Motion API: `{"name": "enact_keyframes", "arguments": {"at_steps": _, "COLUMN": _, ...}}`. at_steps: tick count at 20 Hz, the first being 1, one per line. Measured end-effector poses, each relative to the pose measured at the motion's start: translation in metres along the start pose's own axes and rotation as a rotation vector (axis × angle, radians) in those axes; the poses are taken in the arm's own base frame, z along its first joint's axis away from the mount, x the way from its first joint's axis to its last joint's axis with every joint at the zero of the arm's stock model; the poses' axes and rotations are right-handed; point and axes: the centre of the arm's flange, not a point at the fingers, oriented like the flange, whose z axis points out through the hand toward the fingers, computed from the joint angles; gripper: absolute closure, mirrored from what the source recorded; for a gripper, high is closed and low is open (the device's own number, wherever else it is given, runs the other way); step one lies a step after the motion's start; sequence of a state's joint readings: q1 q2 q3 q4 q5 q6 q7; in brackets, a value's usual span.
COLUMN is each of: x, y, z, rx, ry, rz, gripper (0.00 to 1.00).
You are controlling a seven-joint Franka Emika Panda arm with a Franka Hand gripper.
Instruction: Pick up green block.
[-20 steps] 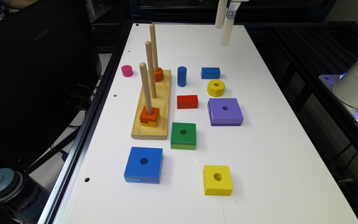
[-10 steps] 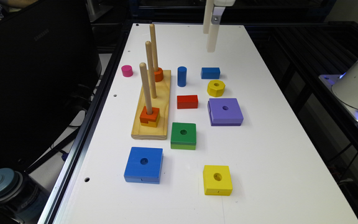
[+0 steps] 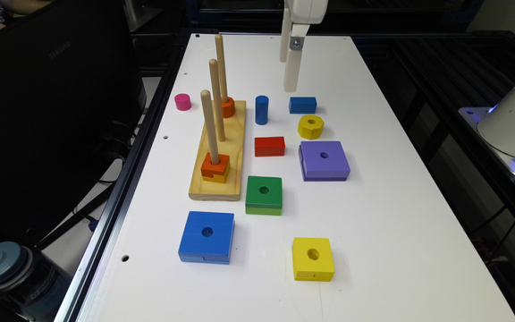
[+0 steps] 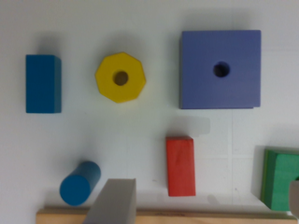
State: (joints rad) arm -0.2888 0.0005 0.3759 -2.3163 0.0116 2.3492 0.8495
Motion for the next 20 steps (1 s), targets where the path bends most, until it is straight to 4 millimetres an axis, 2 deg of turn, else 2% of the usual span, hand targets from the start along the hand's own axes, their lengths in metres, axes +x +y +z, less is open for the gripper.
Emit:
{"name": "enact_keyframes", "arguments": {"at_steps": 8, "x": -0.010, "y": -0.030, "z": 0.003, "rx": 0.008, "ry": -0.001, "rz": 0.001, "gripper": 0.00}}
{"name": "enact_keyframes", "arguments": {"at_steps": 14, "x": -0.039, "y": -0.056, "z": 0.002, "rx": 0.012, "ry": -0.002, "rz": 0.001, "gripper": 0.00}}
{"name": "enact_keyframes", "arguments": {"at_steps": 20, "x": -0.056, "y": -0.077, "z": 0.000, "rx": 0.025, "ry": -0.006, "rz": 0.000, "gripper": 0.00}}
